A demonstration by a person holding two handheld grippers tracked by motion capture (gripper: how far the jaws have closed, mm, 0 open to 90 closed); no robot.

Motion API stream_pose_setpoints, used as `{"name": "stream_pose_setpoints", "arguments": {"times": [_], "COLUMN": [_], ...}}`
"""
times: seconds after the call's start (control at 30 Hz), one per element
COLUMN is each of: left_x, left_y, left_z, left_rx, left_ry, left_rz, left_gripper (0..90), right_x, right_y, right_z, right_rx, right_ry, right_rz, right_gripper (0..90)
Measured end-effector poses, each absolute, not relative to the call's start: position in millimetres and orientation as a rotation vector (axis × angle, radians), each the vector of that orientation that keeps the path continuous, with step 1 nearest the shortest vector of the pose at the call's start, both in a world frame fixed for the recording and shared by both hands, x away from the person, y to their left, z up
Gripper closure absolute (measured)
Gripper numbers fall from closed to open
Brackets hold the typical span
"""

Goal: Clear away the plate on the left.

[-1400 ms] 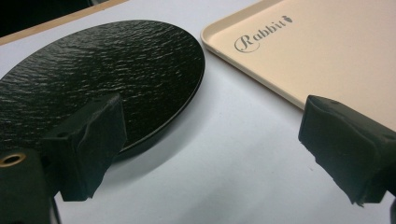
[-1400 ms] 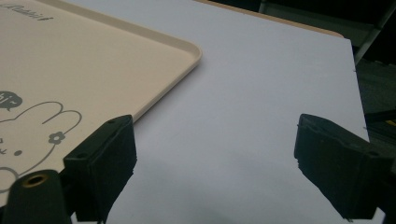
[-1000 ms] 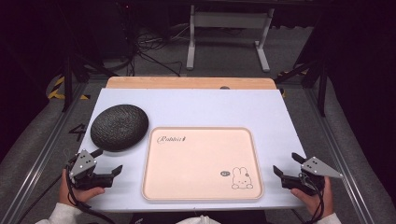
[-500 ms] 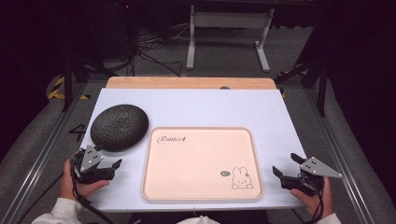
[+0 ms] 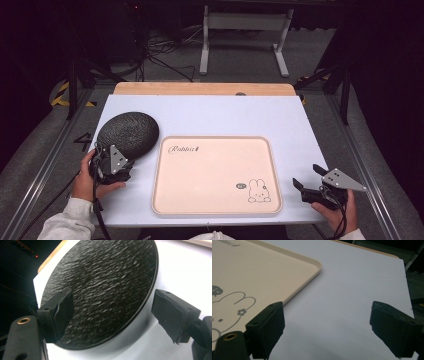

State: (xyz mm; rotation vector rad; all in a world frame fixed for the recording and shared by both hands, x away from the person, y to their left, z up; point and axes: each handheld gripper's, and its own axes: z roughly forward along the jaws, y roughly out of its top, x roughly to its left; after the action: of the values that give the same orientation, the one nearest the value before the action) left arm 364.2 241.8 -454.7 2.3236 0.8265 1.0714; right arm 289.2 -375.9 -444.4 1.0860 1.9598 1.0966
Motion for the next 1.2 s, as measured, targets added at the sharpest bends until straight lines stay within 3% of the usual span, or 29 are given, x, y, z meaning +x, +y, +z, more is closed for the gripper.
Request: {"name": "stream_pose_setpoints", "arguments": {"times": [0.63, 0.8, 0.87, 0.9, 1.0, 1.2], "left_x": [376, 376, 375, 375, 375, 376], "left_y": [215, 212, 210, 209, 207, 202], "left_z": [-466, -467, -467, -468, -469, -471], "left_rx": [2.555, 2.614, 2.658, 2.671, 2.695, 2.718], "left_ry": [0.681, 0.606, 0.569, 0.554, 0.536, 0.452], "left_rz": [1.392, 1.355, 1.313, 1.311, 1.304, 1.404], "left_gripper": [23.0, 36.5, 47.2, 57.3, 68.8, 78.8], "right_x": [289, 290, 290, 290, 290, 290], "right_y": [-374, -372, -372, -372, -373, -370], "right_z": [-445, -446, -447, -447, -447, -447], "right_rx": [1.072, 1.064, 1.063, 1.064, 1.067, 1.055], "right_ry": [1.977, 1.990, 1.993, 1.993, 1.991, 2.004], "right_rz": [1.084, 1.078, 1.078, 1.076, 1.078, 1.068], "right_gripper": [13.5, 13.6, 13.6, 13.6, 13.6, 13.5]}}
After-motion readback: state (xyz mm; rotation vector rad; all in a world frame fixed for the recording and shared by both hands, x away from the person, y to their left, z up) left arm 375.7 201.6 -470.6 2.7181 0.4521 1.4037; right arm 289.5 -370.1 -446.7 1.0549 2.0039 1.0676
